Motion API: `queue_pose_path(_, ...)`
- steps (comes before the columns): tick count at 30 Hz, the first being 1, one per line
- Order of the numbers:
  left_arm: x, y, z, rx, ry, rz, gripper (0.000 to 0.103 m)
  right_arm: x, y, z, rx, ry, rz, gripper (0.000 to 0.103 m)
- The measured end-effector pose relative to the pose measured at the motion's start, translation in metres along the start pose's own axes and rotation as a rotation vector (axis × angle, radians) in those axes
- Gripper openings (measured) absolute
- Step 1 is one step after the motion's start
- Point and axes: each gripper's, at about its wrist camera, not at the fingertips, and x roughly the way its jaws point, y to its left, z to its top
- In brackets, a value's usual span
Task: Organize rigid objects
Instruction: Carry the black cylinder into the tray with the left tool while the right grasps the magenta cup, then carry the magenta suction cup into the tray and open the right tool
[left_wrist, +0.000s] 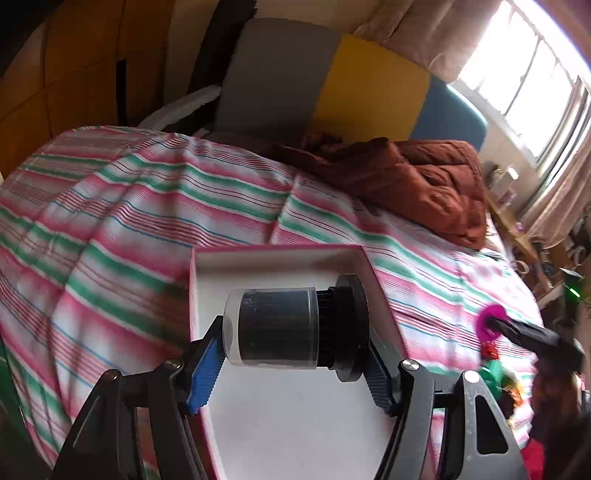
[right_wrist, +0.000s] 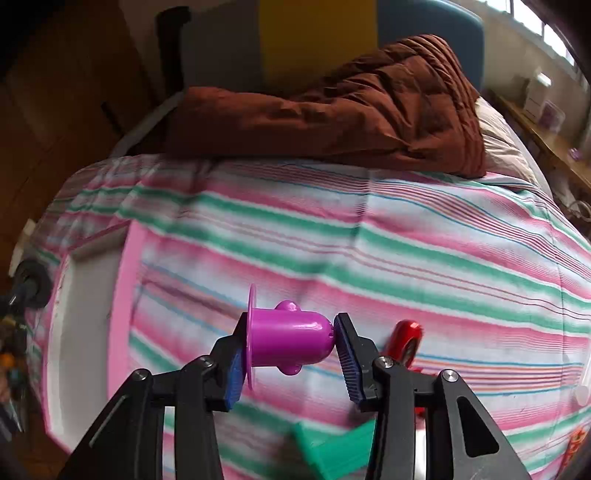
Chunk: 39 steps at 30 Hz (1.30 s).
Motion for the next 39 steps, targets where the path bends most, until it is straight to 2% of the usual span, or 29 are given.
queue_pose_path(4,0.024,0.007,0.01,-0.014,0.048,0.035,0.068,-0.012,0.022,-0.025,-0.042,-0.004,0.044,0.044)
queue_pose_path(12,0.062,0.02,0.019,-0.019,0.097,0.126,0.069,-0.027,0.045,-0.064,-0.079,-0.015,0.058,0.044)
queue_pose_path(15,0.06,0.022,0.019,-0.028,0.089,0.109,0.075,-0.026,0.049,-0.073,-0.071,-0.008,0.056,0.044)
queue_pose_path(18,0.042,0.016,0.015,-0.003,0.045,0.119,0.08,-0.023,0.052,-0.082,-0.063,0.005,0.057,0.044)
queue_pose_path(21,0.013,0.01,0.008,0.01,-0.012,0.135,0.08,-0.022,0.056,-0.09,-0.06,0.007,0.051,0.044)
queue_pose_path(26,-0.046,-0.009,-0.027,0.052,-0.109,0.171,0.08,-0.019,0.061,-0.106,-0.057,0.016,0.052,0.044)
queue_pose_path(28,-0.066,-0.019,-0.045,0.082,-0.137,0.163,0.08,-0.016,0.062,-0.113,-0.048,0.025,0.057,0.044)
queue_pose_path(32,-0.095,-0.034,-0.081,0.116,-0.155,0.156,0.08,-0.015,0.064,-0.125,-0.039,0.02,0.048,0.044)
queue_pose_path(39,-0.121,-0.049,-0.125,0.128,-0.164,0.162,0.08,-0.019,0.061,-0.132,0.005,0.005,0.046,0.044)
